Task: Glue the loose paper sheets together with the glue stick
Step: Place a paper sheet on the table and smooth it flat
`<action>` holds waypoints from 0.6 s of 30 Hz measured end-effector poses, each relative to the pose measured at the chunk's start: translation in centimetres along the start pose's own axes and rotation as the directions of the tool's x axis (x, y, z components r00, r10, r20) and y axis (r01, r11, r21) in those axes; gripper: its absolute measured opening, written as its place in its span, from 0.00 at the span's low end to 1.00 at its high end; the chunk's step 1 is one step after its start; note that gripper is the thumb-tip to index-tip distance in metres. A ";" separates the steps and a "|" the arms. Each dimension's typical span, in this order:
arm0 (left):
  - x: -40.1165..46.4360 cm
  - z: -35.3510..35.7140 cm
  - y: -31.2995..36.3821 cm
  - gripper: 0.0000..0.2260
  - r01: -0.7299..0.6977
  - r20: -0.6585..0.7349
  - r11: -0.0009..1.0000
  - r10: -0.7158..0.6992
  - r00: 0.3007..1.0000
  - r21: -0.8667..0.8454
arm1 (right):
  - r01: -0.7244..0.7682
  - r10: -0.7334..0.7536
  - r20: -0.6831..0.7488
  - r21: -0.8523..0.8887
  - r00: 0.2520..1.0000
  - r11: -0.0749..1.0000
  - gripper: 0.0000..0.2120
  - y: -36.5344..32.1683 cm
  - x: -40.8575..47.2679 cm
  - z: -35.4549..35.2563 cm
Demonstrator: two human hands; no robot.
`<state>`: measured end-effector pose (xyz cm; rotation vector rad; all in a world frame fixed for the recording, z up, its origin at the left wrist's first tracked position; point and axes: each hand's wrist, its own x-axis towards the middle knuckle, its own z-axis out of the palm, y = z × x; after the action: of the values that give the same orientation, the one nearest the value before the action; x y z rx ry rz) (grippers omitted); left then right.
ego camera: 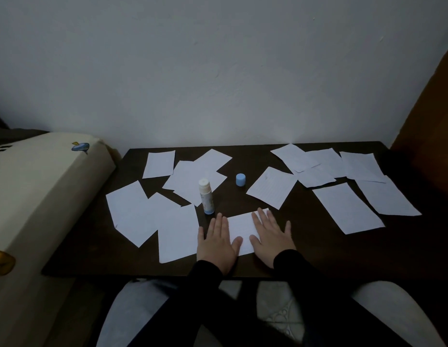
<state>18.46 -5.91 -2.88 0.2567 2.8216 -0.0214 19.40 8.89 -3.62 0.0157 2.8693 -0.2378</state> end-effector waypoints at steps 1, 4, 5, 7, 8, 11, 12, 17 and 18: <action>-0.2 0.0 0.1 0.31 0.016 0.002 1.000 -0.016 1.000 0.006 | -0.022 0.022 0.003 0.008 1.000 1.000 0.29 -0.1 -0.1 0.0; -0.4 0.0 -0.3 0.32 0.020 0.029 0.998 -0.022 0.999 0.061 | -0.050 0.050 0.014 0.009 0.999 0.999 0.29 0.1 -0.7 0.1; -0.3 0.1 -0.6 0.33 0.016 0.037 0.997 -0.019 0.999 0.076 | -0.052 0.052 0.018 0.015 0.999 0.999 0.30 0.3 -0.9 0.0; -0.5 0.1 -1.2 0.34 0.005 0.045 0.996 -0.009 0.999 0.094 | -0.058 0.057 0.028 0.027 0.998 0.998 0.31 0.6 -1.4 0.1; -0.6 0.0 -1.5 0.35 -0.002 0.046 0.995 -0.002 0.999 0.102 | -0.065 0.064 0.030 0.029 0.997 0.997 0.32 0.7 -1.6 0.1; -1.2 -0.9 -2.1 0.35 -0.044 0.027 0.995 0.042 0.999 0.093 | -0.102 0.100 0.065 0.022 0.993 0.995 0.35 0.6 -1.9 0.0; -1.3 -1.1 -2.3 0.33 -0.069 -0.024 0.996 0.071 0.997 0.062 | -0.111 0.109 0.087 0.017 0.990 0.994 0.36 0.6 -2.0 -0.1; -0.9 -1.4 -2.9 0.16 -0.128 -0.467 0.875 -0.121 0.876 -0.468 | -0.151 0.149 0.074 0.023 0.986 0.988 0.37 0.2 -1.9 -1.2; -0.3 -1.5 -2.8 0.17 -0.105 -0.464 0.808 -0.221 0.858 -0.579 | -0.145 0.145 0.018 0.026 0.989 0.989 0.36 0.0 -1.6 -1.3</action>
<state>17.80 -8.64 -1.35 0.0179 3.1566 1.0529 20.65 9.10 -1.92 0.2258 2.8319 -0.2465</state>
